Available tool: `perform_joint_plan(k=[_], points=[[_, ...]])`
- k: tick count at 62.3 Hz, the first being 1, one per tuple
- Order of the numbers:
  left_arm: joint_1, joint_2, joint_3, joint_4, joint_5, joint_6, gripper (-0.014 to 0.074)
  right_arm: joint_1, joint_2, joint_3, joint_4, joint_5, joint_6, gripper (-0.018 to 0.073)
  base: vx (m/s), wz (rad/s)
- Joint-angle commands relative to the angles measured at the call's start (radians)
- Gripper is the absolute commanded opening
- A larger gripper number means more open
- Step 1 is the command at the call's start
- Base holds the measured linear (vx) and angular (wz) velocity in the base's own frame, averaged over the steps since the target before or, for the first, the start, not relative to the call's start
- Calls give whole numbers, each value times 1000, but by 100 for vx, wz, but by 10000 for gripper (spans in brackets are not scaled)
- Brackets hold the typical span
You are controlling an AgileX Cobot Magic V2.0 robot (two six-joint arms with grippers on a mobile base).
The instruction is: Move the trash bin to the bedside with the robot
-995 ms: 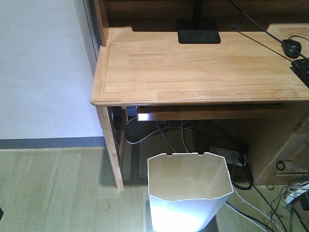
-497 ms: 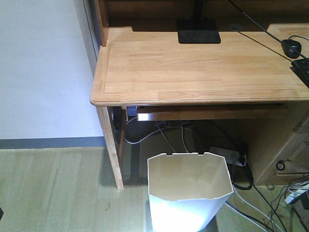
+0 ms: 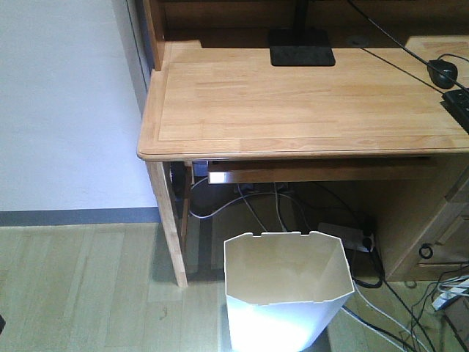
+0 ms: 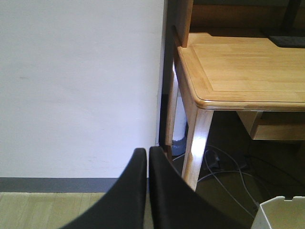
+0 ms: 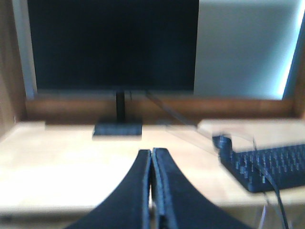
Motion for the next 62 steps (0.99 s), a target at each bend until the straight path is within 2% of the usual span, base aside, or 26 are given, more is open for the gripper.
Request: perform_joint_plan(k=[1,9,26,34,44,62], points=[[-1,18,3,-2,-73,-4,-6,-1,110,-103,-7,27,-8,-10,0,0],[-1,18,3,-2,-73,-4,-6,-1,206,-143,-7,115,-8,-10,0,0],[-1,18,3,-2,-73,-4,-6,-1,279,-141,15,156,0,-7,0,0],[-1,18,3,-2,-73,-4,-6,-1,279,-141,21,173,0,27,0,0],[-1,18,3,-2,-73,-4,-6,-1,279,-141,15,206,-8,155,0,0],[-1,18,3,-2,-73,-4,-6,-1,279,-141,15,209,-8,525,0,0]])
